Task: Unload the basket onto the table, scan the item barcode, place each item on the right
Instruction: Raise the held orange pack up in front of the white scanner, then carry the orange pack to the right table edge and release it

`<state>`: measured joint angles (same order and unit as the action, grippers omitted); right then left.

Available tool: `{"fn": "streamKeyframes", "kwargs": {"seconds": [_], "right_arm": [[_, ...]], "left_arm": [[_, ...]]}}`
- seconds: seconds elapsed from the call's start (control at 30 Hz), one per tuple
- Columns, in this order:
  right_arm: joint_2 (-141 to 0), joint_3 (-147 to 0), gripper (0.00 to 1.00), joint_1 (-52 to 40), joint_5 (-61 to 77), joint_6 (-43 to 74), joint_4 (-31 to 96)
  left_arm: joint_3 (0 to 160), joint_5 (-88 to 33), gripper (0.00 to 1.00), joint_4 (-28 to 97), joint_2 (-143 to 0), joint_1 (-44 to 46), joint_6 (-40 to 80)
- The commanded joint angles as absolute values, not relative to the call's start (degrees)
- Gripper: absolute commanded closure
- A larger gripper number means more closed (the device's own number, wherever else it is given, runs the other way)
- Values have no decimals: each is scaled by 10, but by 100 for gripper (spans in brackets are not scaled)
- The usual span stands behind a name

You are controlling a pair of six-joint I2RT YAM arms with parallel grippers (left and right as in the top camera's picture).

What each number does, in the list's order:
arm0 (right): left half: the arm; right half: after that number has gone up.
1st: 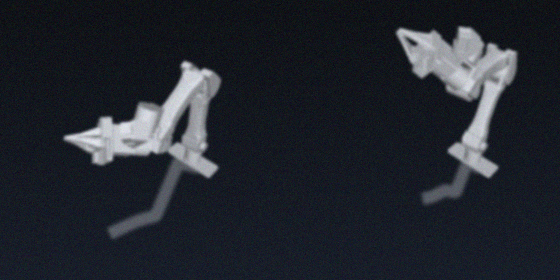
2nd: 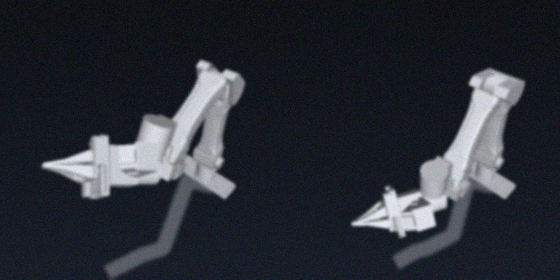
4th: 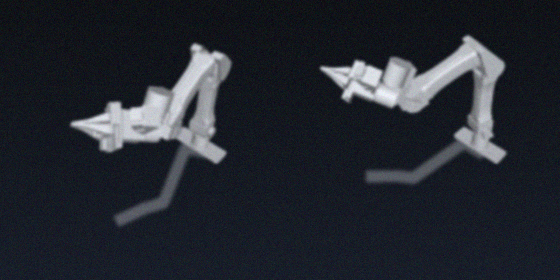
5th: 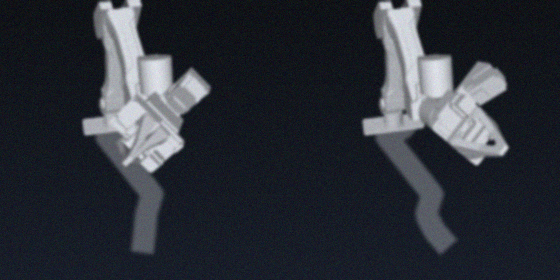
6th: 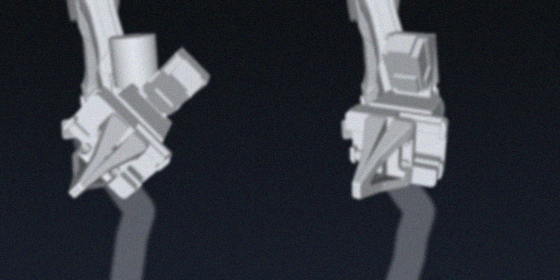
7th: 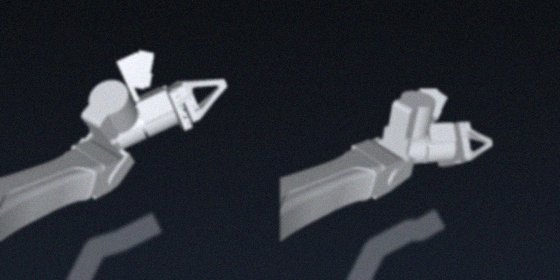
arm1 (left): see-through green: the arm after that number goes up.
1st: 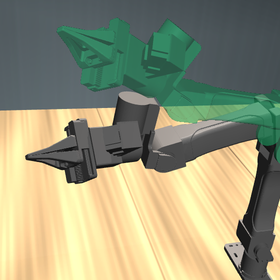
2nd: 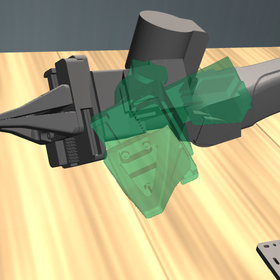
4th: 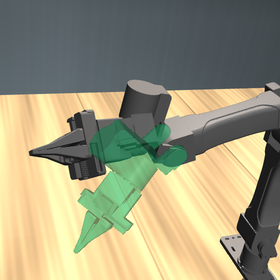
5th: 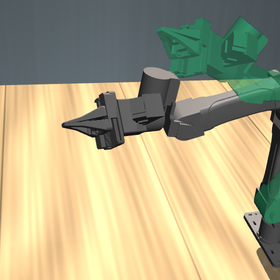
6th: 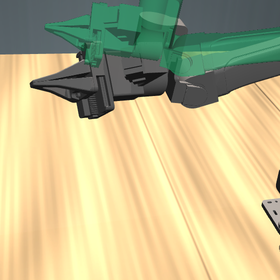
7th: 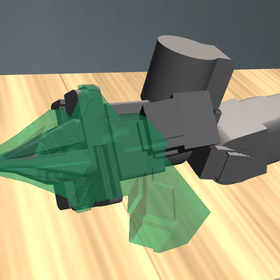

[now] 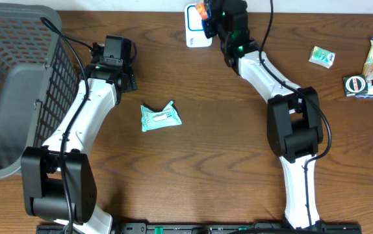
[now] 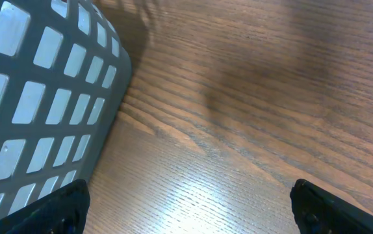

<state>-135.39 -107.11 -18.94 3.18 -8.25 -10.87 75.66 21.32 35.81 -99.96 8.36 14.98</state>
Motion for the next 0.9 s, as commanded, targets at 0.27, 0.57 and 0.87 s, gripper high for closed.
{"fn": "streamKeyframes", "kwargs": {"seconds": [0.27,0.57,0.87], "right_arm": [[-1353,-1082,99,-162,-19,-18,-85],[-1344,-1082,99,-46,-18,118,25],[-1312,-1082,99,93,-73,117,181]], "left_arm": [[764,221,2,360,-997,83,147],[763,221,2,360,-997,83,147],[764,221,2,360,-997,83,147]]}}
